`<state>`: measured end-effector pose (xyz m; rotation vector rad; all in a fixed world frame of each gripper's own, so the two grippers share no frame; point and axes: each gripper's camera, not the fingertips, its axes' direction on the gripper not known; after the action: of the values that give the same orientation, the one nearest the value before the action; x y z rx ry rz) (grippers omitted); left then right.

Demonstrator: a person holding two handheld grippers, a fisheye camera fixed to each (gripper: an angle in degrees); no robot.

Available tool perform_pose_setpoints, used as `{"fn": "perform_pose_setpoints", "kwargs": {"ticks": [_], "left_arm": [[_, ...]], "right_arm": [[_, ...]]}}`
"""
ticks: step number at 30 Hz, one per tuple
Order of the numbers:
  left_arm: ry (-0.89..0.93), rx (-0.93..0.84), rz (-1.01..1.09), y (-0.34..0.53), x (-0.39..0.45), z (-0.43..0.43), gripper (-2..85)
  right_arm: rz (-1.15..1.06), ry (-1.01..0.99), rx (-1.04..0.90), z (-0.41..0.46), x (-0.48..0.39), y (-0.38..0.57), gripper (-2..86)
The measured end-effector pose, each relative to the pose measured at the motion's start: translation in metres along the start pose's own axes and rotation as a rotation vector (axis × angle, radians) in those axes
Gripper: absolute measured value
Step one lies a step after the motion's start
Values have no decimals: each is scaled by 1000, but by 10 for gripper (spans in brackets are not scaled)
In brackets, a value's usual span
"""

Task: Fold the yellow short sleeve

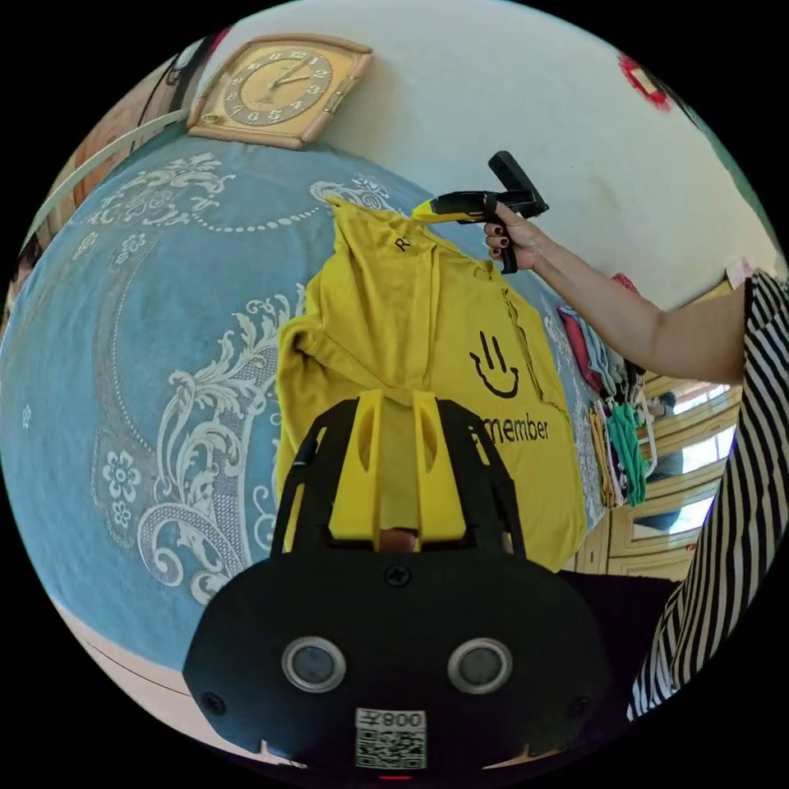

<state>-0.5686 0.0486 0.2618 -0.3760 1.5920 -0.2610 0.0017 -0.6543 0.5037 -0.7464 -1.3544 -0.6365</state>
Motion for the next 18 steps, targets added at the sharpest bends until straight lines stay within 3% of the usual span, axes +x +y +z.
{"fn": "perform_pose_setpoints", "kwargs": {"ticks": [6,14,18], "left_arm": [[272,129,-392,8,-83,-5,83],[398,209,-498,16,-130,-15,34],[431,300,-494,22,-145,-35,23]], "right_arm": [[-26,40,-75,32,-19,-36,80],[-11,81,-150,51,-27,-34,26],[-15,-3,-74,38,-28,-21,13]]}}
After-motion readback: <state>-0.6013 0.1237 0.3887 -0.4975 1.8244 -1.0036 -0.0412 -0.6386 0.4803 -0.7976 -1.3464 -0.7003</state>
